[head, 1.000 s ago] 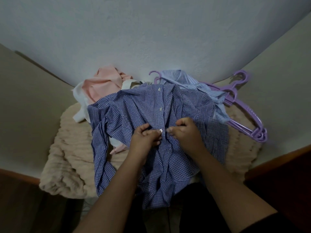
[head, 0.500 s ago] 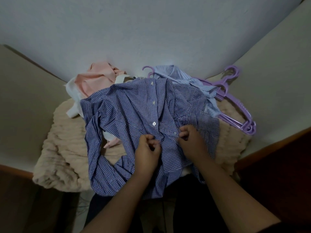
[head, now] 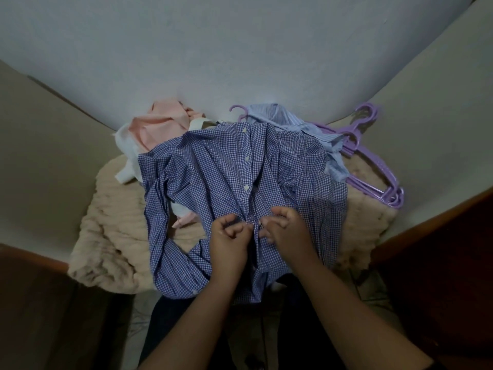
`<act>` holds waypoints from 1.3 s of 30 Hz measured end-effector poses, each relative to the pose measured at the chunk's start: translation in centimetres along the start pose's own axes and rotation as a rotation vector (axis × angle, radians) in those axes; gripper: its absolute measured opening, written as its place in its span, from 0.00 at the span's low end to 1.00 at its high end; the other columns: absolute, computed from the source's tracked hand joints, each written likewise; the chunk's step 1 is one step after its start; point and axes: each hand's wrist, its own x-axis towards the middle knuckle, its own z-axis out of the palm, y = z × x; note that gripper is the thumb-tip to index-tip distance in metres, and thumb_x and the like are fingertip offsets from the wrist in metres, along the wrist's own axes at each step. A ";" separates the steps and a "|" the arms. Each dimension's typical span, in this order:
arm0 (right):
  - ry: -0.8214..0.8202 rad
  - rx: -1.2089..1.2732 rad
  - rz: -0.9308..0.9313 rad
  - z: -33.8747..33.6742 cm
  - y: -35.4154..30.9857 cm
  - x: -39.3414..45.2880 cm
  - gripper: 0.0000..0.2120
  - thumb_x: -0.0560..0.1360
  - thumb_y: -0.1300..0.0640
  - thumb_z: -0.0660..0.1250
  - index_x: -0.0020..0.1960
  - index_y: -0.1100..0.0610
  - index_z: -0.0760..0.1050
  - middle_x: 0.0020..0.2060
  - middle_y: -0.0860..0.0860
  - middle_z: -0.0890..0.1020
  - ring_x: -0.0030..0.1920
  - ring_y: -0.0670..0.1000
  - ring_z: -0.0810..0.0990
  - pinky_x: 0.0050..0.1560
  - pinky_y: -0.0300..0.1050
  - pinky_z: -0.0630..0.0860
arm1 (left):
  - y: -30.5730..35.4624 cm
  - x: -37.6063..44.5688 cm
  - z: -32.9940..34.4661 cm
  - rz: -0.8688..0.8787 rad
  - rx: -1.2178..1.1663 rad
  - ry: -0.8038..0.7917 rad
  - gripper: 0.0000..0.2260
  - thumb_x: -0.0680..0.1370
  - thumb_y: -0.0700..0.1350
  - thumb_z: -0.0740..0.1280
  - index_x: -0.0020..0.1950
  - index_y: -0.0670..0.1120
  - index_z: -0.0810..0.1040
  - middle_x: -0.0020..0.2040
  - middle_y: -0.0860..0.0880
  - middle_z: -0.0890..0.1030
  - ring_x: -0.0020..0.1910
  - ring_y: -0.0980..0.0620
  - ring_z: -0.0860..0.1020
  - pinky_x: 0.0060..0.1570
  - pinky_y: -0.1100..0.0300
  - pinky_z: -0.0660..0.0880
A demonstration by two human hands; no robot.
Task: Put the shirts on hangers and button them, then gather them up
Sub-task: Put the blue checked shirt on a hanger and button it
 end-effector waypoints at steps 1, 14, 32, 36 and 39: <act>0.009 0.031 0.022 0.1 0.0 -0.1 0.11 0.77 0.61 0.65 0.57 0.54 0.68 0.45 0.50 0.81 0.37 0.46 0.82 0.37 0.37 0.75 | 0.1 -0.1 -0.1 -0.008 -0.022 -0.004 0.13 0.74 0.39 0.71 0.50 0.52 0.70 0.40 0.49 0.84 0.40 0.53 0.82 0.45 0.58 0.77; 0.142 -0.050 -0.043 0.7 -0.7 -0.3 0.16 0.71 0.63 0.72 0.55 0.57 0.70 0.38 0.51 0.81 0.39 0.51 0.80 0.40 0.41 0.75 | 0.8 -0.1 -0.8 0.028 -0.071 -0.054 0.18 0.72 0.33 0.72 0.51 0.52 0.70 0.37 0.52 0.78 0.34 0.57 0.77 0.39 0.63 0.74; 0.075 -0.224 -0.232 0.8 -1.4 -1.4 0.16 0.72 0.63 0.70 0.46 0.46 0.66 0.38 0.50 0.83 0.42 0.51 0.82 0.48 0.49 0.79 | 1.5 -0.9 -1.5 0.125 -0.065 -0.120 0.14 0.76 0.37 0.68 0.53 0.53 0.70 0.40 0.52 0.83 0.37 0.57 0.79 0.40 0.61 0.76; 0.053 -0.184 -0.214 0.6 -1.3 -1.5 0.15 0.73 0.64 0.69 0.45 0.47 0.67 0.37 0.50 0.83 0.42 0.54 0.83 0.49 0.54 0.79 | 1.7 -0.8 -1.5 0.139 -0.085 -0.143 0.17 0.74 0.34 0.70 0.54 0.52 0.69 0.39 0.51 0.83 0.38 0.56 0.80 0.41 0.65 0.76; 0.057 -0.143 -0.190 0.7 -1.3 -1.6 0.13 0.72 0.62 0.70 0.47 0.48 0.68 0.37 0.50 0.83 0.41 0.60 0.83 0.47 0.56 0.79 | 1.7 -0.7 -1.5 0.137 -0.120 -0.159 0.18 0.73 0.33 0.70 0.54 0.50 0.69 0.38 0.51 0.82 0.38 0.56 0.80 0.41 0.66 0.77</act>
